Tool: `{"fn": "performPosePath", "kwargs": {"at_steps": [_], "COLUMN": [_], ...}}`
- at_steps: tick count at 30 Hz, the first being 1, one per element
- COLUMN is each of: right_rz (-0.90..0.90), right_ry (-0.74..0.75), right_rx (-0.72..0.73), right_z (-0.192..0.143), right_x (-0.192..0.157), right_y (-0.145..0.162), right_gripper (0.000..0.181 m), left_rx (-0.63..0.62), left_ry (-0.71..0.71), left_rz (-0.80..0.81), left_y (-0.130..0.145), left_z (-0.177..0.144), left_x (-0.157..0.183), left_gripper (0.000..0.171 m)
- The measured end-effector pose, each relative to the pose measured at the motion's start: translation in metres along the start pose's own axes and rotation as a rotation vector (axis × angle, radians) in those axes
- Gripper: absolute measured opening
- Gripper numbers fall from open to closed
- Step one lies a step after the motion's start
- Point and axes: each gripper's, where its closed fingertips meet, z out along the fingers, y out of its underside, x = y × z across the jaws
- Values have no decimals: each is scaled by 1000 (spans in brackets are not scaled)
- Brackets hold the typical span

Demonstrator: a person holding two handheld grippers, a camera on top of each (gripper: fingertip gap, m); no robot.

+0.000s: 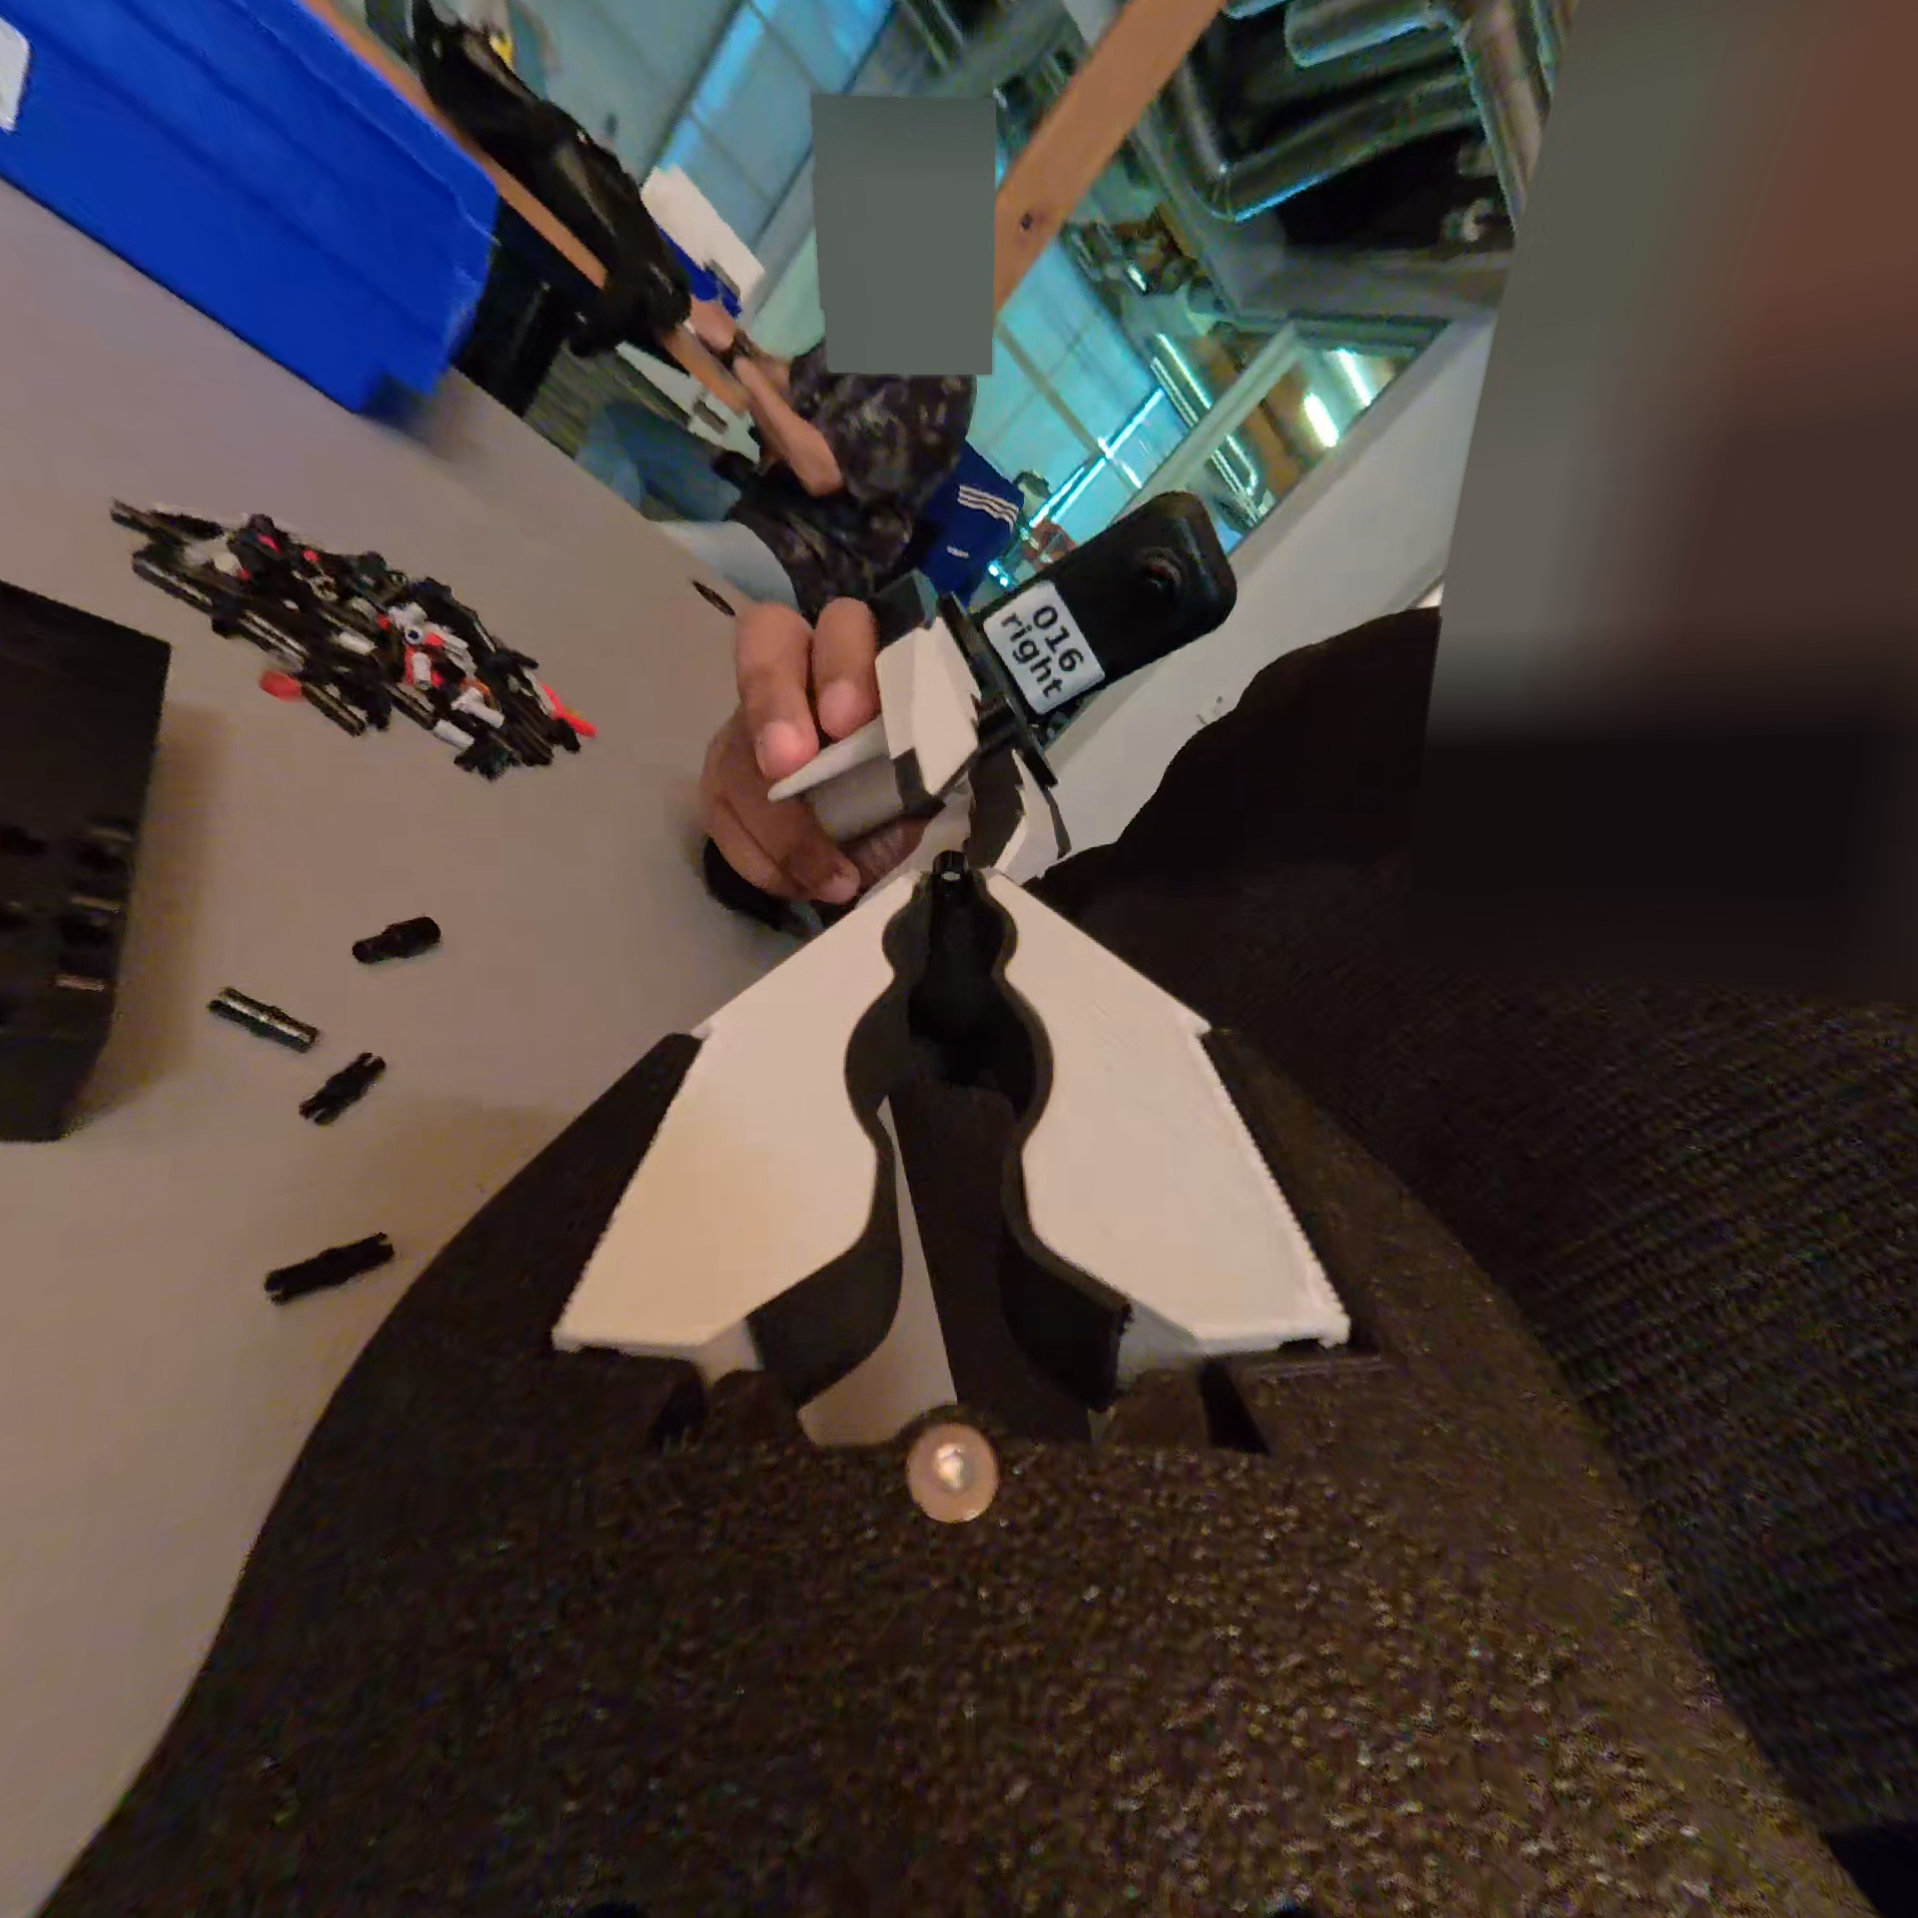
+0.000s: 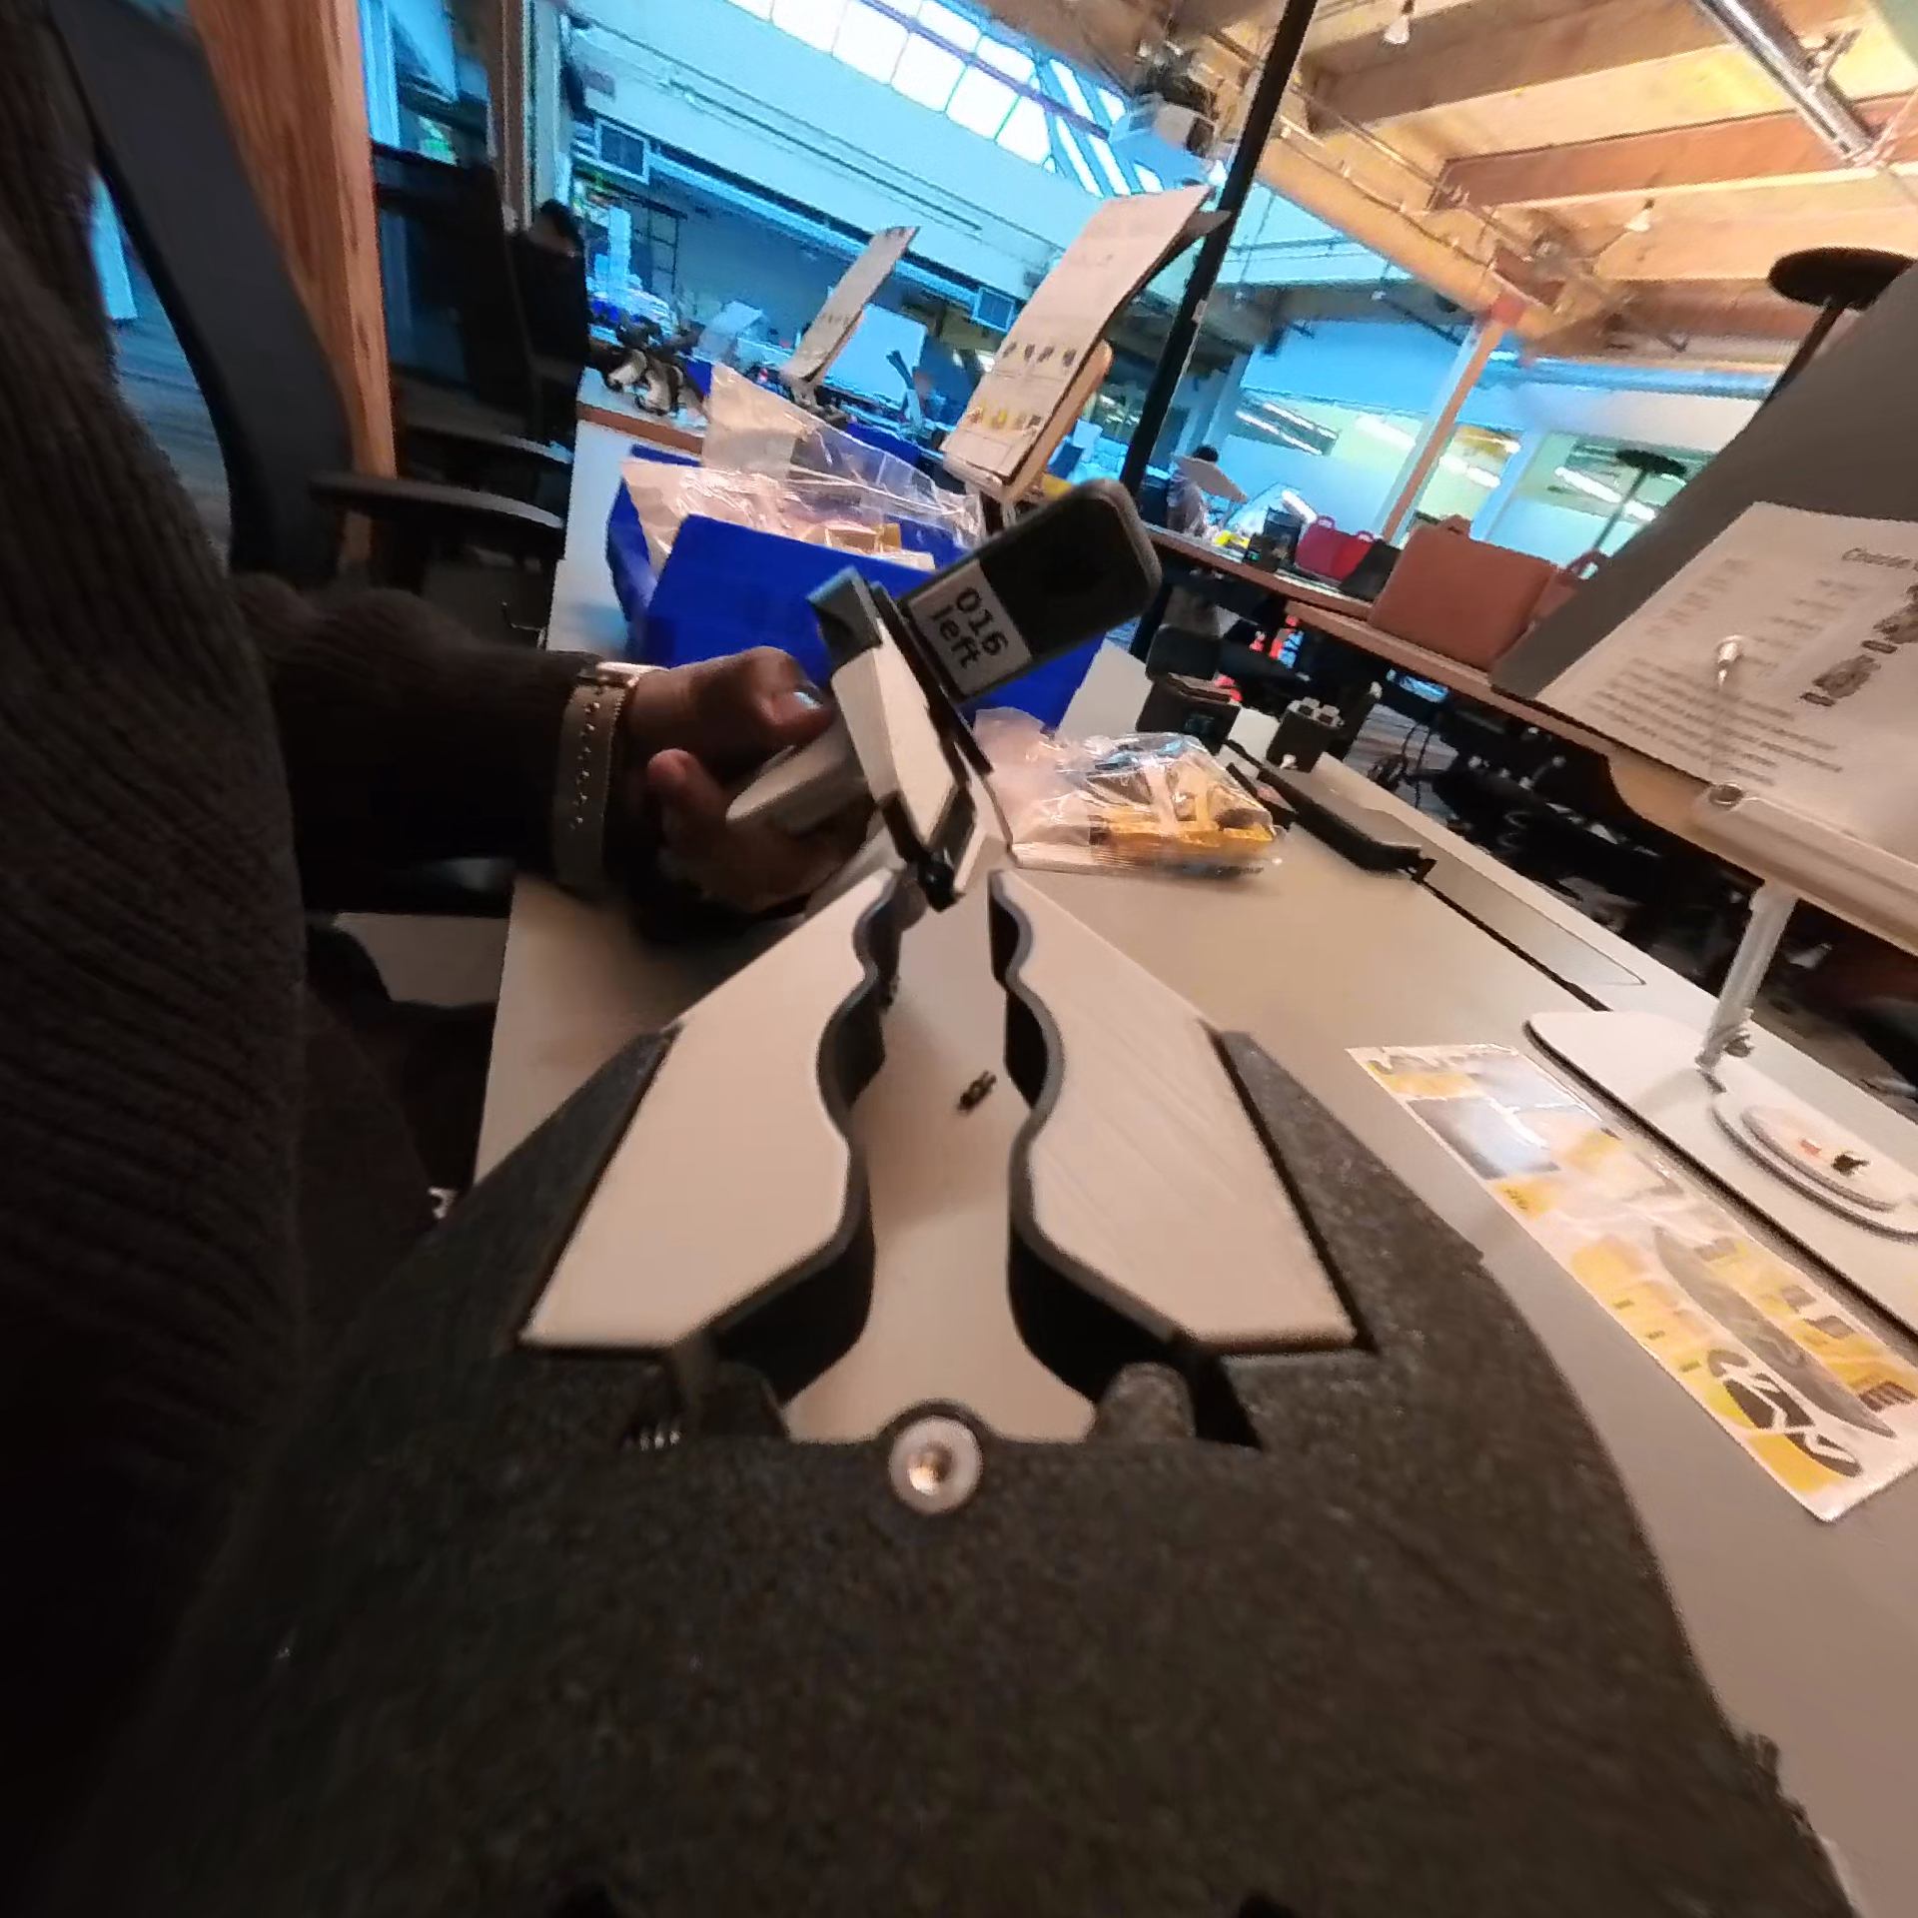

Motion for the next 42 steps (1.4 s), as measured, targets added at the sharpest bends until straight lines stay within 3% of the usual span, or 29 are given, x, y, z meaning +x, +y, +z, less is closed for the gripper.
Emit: {"fn": "performPosePath", "kwargs": {"at_steps": [13,26,36,42], "right_rz": [-68,-59,47,140], "right_ry": [-9,-50,-25,83], "right_rx": [-29,-17,29,50], "right_z": [2,0,-5,-12], "right_x": [-8,-13,2,28], "right_y": [4,3,-2,-2], "right_gripper": [8,7,7,7], "left_rx": [-35,-48,-7,84], "left_ry": [39,36,-37,-129], "left_rz": [-84,-46,29,70], "left_y": [8,10,2,-14], "left_z": [3,5,5,-6], "left_x": [-1,2,-3,-14], "left_gripper": [6,6,17,20]}}
